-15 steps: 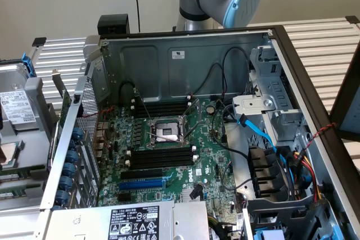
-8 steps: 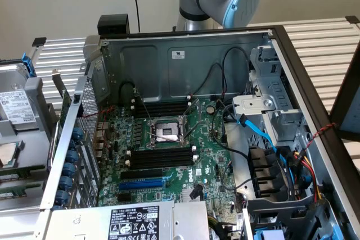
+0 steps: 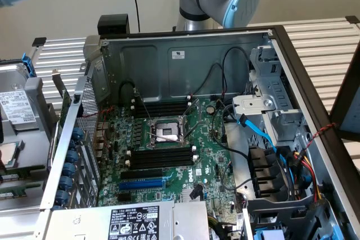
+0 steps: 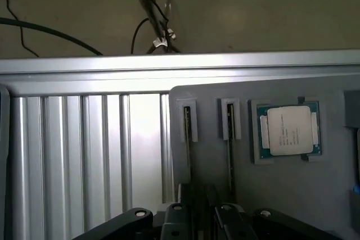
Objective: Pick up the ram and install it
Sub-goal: 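Pick up the ram and move it above insertion slot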
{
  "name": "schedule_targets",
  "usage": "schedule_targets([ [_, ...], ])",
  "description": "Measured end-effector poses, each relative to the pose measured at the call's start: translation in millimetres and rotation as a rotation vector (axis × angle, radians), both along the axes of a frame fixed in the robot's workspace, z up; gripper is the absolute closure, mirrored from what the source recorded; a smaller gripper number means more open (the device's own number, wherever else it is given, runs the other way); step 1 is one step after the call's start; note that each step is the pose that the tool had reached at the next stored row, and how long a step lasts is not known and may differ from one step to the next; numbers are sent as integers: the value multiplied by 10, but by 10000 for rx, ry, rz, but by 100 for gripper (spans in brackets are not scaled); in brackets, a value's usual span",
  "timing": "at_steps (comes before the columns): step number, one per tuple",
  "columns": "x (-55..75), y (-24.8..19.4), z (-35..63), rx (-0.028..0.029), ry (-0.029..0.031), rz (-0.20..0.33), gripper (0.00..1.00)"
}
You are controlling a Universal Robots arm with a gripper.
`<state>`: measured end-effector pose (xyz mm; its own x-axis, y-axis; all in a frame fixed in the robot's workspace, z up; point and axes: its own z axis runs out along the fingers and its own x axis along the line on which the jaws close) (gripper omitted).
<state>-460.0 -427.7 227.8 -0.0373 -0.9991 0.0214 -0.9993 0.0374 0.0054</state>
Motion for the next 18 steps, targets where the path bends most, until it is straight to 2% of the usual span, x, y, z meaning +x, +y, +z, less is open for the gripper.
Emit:
schedule_targets([
  [12,0,-2,-181,1,-1,4,76],
  [18,2,-8,-185,1,0,50,76],
])
